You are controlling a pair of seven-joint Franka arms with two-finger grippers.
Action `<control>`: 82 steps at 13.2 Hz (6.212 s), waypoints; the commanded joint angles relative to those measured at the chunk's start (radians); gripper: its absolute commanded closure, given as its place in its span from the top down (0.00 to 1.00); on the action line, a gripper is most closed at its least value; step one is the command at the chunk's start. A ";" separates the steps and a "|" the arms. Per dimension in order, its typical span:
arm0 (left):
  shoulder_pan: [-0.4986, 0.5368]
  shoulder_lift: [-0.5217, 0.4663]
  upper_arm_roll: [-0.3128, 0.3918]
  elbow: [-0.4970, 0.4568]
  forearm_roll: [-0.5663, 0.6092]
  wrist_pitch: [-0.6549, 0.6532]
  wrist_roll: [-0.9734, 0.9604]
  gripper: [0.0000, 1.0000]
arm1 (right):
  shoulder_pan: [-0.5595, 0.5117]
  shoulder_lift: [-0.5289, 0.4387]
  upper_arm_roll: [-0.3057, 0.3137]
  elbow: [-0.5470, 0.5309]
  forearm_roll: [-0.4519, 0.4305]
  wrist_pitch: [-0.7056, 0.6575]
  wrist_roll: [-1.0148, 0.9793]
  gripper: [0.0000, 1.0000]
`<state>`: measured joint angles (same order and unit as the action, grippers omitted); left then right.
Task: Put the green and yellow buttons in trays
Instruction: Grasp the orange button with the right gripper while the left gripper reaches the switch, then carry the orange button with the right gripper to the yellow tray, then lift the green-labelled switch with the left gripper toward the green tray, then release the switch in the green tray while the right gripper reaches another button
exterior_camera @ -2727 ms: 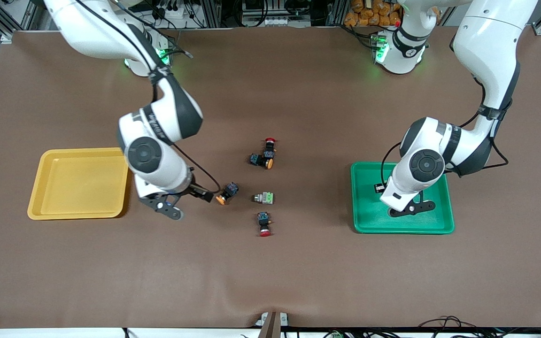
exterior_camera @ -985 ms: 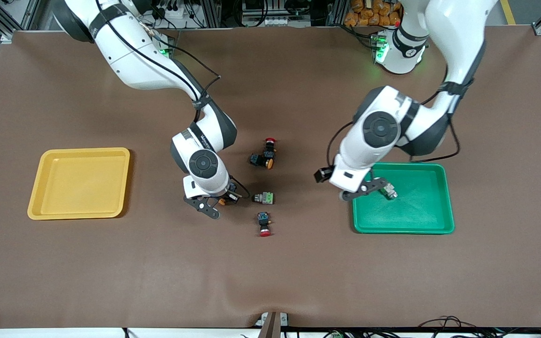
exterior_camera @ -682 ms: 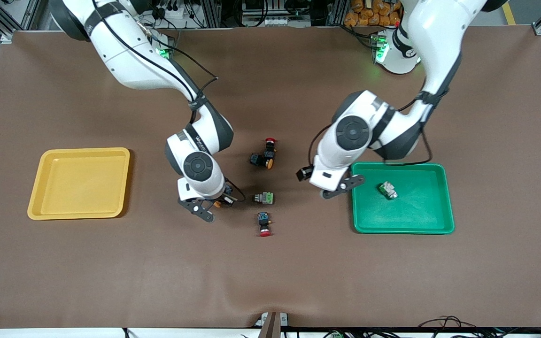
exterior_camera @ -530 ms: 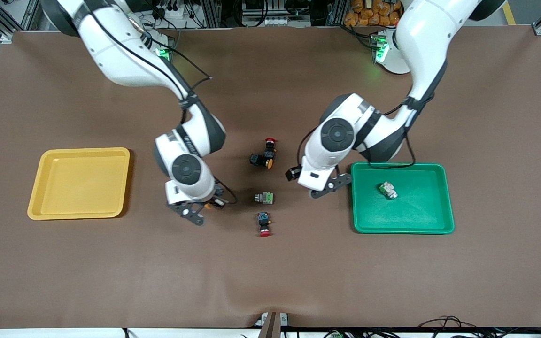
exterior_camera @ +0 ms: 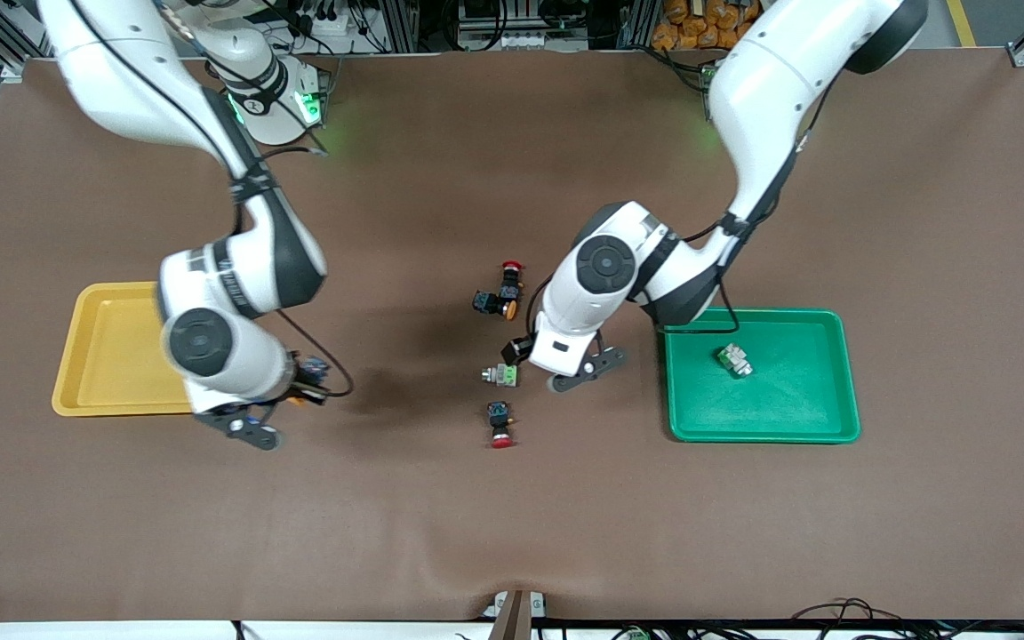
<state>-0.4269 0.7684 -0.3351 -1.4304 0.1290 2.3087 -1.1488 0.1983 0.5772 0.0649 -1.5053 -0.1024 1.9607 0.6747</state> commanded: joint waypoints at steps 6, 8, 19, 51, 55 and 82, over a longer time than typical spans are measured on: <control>-0.251 0.124 0.249 0.131 -0.002 0.138 0.305 1.00 | -0.233 -0.080 0.026 -0.128 -0.005 -0.026 -0.355 0.00; -0.251 0.144 0.249 0.131 -0.002 0.187 0.356 1.00 | -0.298 -0.094 0.024 -0.180 -0.003 -0.025 -0.459 0.00; -0.291 0.230 0.266 0.157 -0.003 0.276 0.350 1.00 | -0.642 0.009 0.023 -0.216 -0.005 0.049 -0.986 0.00; 0.089 -0.564 0.297 -0.537 0.001 -0.147 0.618 0.00 | -0.487 0.039 0.449 -0.070 0.000 -0.255 0.098 1.00; 0.224 -0.555 0.294 -0.577 0.001 -0.147 0.716 0.00 | -0.332 0.046 0.457 -0.072 -0.002 -0.203 0.476 1.00; 0.415 -0.325 0.295 -0.640 0.001 0.232 0.919 0.20 | 0.142 0.228 0.374 -0.089 -0.016 0.222 1.356 0.99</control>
<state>-0.0244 0.4385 -0.0308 -2.0808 0.1292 2.5298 -0.2529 0.3095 0.7991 0.4579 -1.5950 -0.1011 2.1618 2.0030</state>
